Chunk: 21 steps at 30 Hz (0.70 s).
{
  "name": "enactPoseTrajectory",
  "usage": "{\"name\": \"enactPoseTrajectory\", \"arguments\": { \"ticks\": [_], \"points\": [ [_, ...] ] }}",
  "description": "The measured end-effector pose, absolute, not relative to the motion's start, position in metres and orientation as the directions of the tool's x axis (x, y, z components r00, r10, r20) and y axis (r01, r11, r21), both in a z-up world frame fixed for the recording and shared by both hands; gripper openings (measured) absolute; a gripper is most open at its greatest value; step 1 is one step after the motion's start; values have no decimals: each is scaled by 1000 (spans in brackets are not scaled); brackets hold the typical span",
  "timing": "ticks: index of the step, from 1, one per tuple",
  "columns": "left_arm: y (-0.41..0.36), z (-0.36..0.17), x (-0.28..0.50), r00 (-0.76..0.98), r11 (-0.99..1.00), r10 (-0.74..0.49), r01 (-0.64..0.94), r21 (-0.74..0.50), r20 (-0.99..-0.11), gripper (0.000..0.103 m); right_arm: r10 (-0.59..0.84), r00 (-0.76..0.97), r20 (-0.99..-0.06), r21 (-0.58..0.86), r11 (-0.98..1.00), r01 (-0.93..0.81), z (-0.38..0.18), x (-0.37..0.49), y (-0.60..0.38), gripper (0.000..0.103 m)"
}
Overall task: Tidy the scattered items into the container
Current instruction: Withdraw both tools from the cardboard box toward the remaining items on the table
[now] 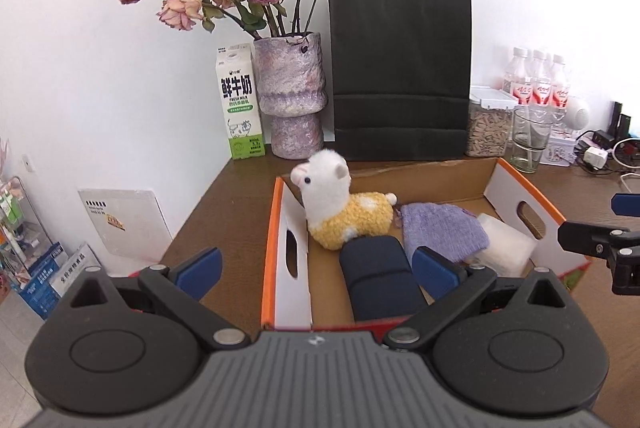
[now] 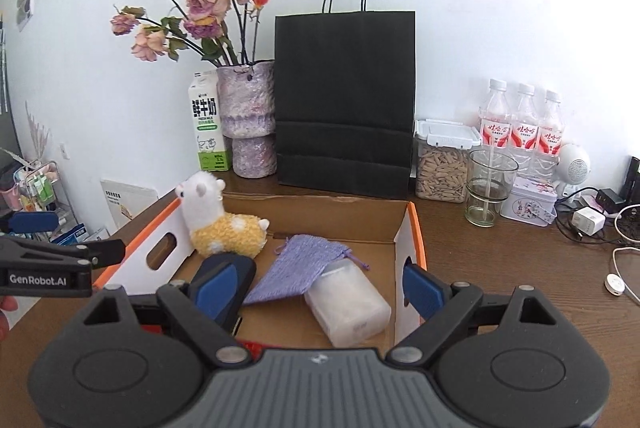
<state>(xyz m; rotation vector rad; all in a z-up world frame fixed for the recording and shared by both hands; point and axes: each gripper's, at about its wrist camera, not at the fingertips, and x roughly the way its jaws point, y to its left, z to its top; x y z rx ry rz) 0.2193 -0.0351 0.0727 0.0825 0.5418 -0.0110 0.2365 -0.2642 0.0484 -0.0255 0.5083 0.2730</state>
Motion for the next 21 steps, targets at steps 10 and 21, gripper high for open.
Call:
{"name": "enactPoseTrajectory", "arguments": {
  "ticks": [10,21],
  "points": [
    [-37,52,164,859,997,-25,57,47,-511,103,267,834,-483,57,960,-274,22,169,-270,90],
    [-39,34,117,882,1000,-19,19,-4,-470,103,269,837,-477,94,962,-256,-4,122,-271,90]
  ]
}}
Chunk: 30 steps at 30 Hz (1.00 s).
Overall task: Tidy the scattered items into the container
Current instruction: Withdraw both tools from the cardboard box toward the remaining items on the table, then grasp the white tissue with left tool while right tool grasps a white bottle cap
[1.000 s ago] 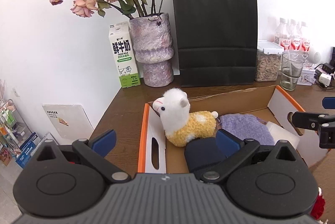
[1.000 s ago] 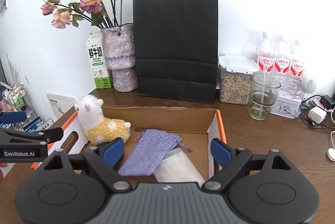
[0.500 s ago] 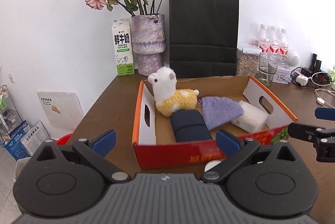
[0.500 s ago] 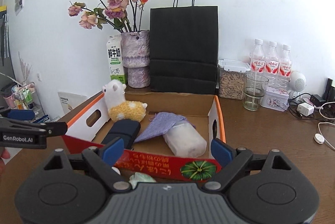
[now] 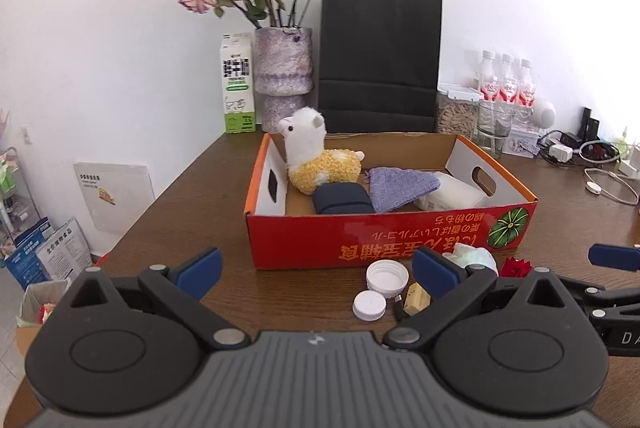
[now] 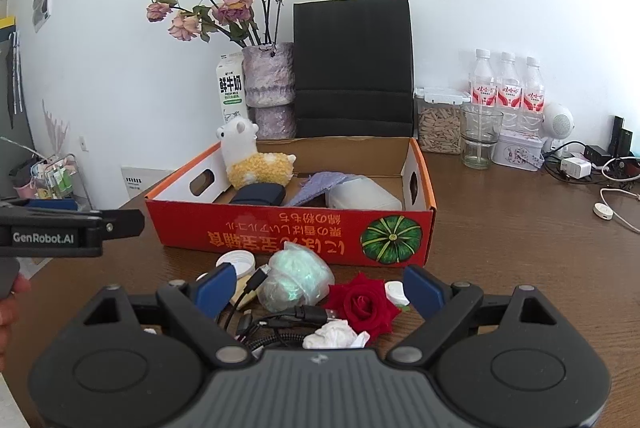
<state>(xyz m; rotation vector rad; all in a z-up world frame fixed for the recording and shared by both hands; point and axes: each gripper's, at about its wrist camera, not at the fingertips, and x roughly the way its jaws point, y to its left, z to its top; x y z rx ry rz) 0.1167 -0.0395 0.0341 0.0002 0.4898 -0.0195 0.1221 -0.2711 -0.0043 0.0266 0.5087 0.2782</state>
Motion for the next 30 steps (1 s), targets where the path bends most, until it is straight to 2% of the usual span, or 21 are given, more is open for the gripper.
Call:
{"name": "enactPoseTrajectory", "arguments": {
  "ticks": [5,10,20,27,30],
  "points": [
    [-29,7,85,872,995,-36,-12,-96,-488,103,220,864,-453,88,975,-202,-22,92,-272,90],
    [-34,-13,80,836,997,-64,25,-77,-546,103,200,855,-478,40,978,-206,-39,79,-266,90],
    [-49,-31,85,801,992,-127,102,-76,-585,103,179,851,-494,36,982,-185,-51,81,-271,89],
    [-65,-38,90,787,984,-170,169,-58,-593,103,193,845,-499,32,978,-205,-53,85,-272,79],
    [-66,-40,93,781,980,-192,188,-70,-595,103,201,840,-504,40,977,-210,-55,89,-271,71]
  ]
}}
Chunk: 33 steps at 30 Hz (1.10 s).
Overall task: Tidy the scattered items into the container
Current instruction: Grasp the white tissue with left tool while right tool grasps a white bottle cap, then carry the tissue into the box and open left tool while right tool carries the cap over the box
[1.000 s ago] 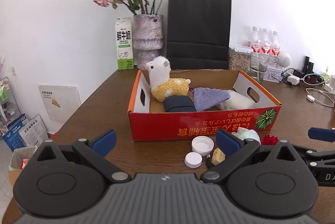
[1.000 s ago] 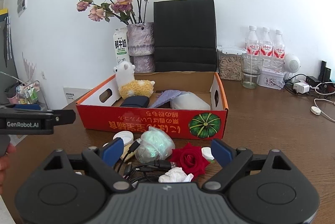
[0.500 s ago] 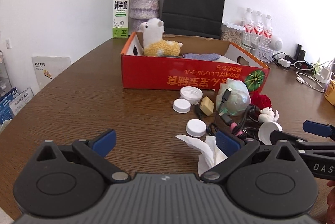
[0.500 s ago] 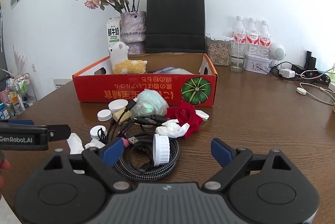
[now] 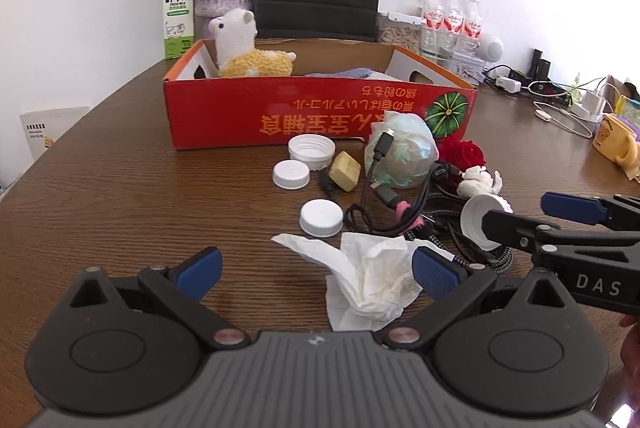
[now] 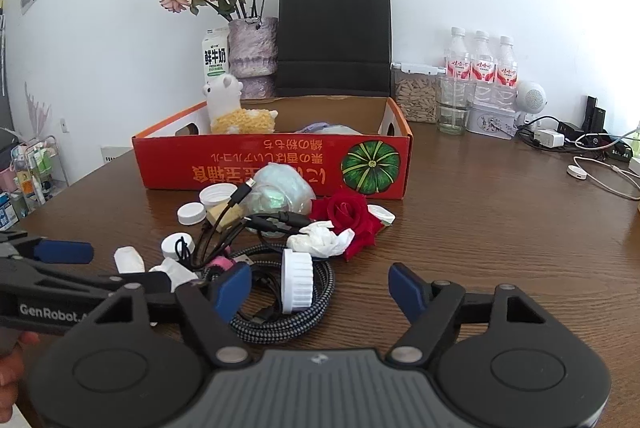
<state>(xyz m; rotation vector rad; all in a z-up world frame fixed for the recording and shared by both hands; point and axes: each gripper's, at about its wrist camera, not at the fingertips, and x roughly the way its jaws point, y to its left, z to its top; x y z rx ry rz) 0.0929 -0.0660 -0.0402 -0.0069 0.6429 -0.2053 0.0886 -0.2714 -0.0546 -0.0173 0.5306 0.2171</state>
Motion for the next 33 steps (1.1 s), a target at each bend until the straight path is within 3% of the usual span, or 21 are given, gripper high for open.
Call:
{"name": "enactPoseTrajectory", "arguments": {
  "ticks": [5,8,9,11,12,13,15,33],
  "points": [
    [-67,-43,95,774,971,-229,220,-88,-591,103,226,828,-513,44,970,-238,-57,93,-267,58],
    [-67,-46,98,759,965,-255,236,-113,-599,95,249,813,-525,62,965,-255,-61,96,-266,49],
    [-67,-47,99,753,964,-259,240,-114,-605,86,256,810,-527,65,963,-262,-61,97,-265,45],
    [-69,-47,96,758,963,-258,251,-98,-598,66,245,817,-522,50,965,-258,-62,96,-264,25],
    [-69,-45,94,756,960,-271,260,-106,-596,36,254,819,-515,55,963,-264,-61,94,-264,18],
    [-68,-44,93,751,955,-288,271,-121,-594,23,274,817,-508,72,958,-276,-60,92,-266,13],
    [-67,-42,90,761,955,-288,271,-118,-581,14,276,827,-489,69,958,-279,-57,88,-267,13],
    [-47,22,88,869,961,-275,254,-106,-412,14,286,892,-350,33,955,-294,-4,90,-272,13]
  ]
}}
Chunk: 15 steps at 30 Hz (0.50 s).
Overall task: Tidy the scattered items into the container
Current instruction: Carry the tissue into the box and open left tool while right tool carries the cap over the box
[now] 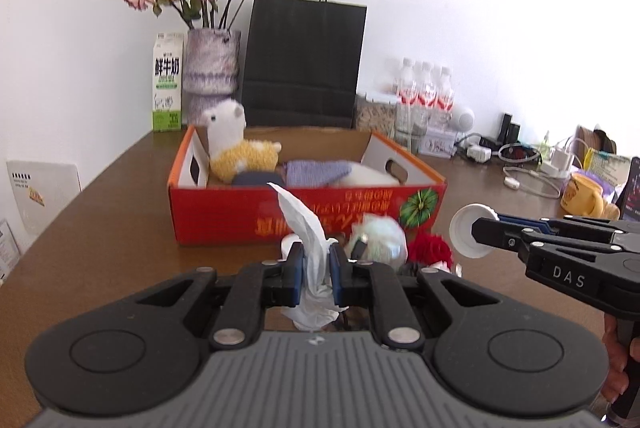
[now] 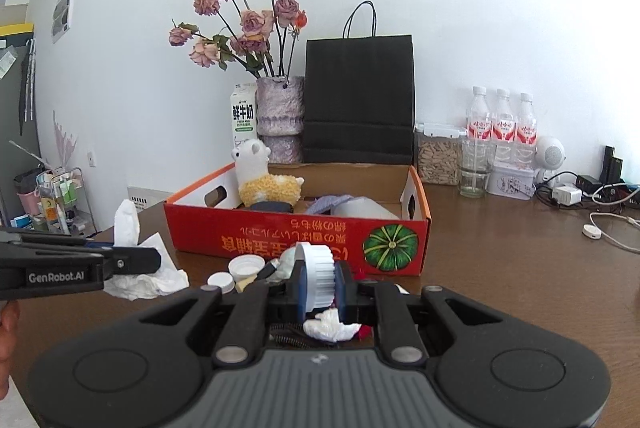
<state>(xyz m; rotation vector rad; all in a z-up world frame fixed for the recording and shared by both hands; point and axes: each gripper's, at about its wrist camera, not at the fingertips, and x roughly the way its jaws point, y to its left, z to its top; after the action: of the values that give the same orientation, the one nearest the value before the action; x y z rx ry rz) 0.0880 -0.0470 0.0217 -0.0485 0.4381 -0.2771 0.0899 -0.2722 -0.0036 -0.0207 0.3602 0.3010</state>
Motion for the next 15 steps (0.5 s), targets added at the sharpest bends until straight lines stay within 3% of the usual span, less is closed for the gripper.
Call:
{"name": "enactPoseTrajectory", "arguments": {
  "ticks": [7,15],
  "points": [
    [-47,46,120,896,968,-252,227,-109,-366,14,308,896,-319,27,948,-317,21,129,-259,13],
    [-41,57,184,901,979,-197,157,-132,-386,14,343,857,-384,103,939,-330,26,196,-242,13]
  ]
}}
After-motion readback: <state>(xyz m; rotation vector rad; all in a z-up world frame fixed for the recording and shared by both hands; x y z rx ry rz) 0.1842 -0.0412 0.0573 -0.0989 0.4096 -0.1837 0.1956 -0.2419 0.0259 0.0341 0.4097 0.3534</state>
